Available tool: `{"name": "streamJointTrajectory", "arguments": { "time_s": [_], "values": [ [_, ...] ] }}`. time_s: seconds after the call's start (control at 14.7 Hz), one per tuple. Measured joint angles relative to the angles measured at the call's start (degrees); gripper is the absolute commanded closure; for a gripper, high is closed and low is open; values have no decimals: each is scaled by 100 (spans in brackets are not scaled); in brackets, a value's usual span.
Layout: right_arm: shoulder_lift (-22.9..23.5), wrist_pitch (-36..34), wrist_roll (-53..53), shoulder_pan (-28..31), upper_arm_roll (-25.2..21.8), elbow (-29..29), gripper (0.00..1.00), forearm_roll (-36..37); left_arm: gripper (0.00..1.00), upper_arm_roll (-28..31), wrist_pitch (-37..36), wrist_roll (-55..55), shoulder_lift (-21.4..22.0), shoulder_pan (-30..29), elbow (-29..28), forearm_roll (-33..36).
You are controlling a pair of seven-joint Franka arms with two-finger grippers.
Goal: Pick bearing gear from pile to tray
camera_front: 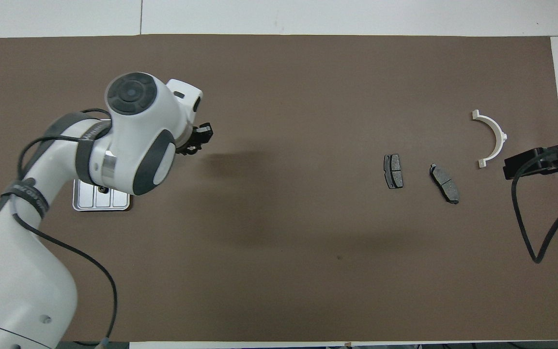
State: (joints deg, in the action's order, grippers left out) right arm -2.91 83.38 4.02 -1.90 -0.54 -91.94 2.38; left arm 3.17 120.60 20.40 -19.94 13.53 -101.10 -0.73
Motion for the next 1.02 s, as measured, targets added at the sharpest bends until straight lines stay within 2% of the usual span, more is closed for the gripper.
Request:
{"name": "streamJointTrajectory", "arguments": {
  "time_s": [0.2,0.48,0.75,1.02],
  "values": [
    [0,19,0,-1,0,0,0,0,98,-3,67,-779,-4,-546,-46,0],
    [1,437,0,-3,0,-2,0,0,97,-11,395,-824,-14,-733,-374,0],
    [1,487,0,-5,1,-2,0,0,96,-15,776,-905,-16,-854,-750,0],
    [1,489,0,-5,1,-2,0,0,96,-13,810,-1466,-16,-983,-845,0]
  ]
}}
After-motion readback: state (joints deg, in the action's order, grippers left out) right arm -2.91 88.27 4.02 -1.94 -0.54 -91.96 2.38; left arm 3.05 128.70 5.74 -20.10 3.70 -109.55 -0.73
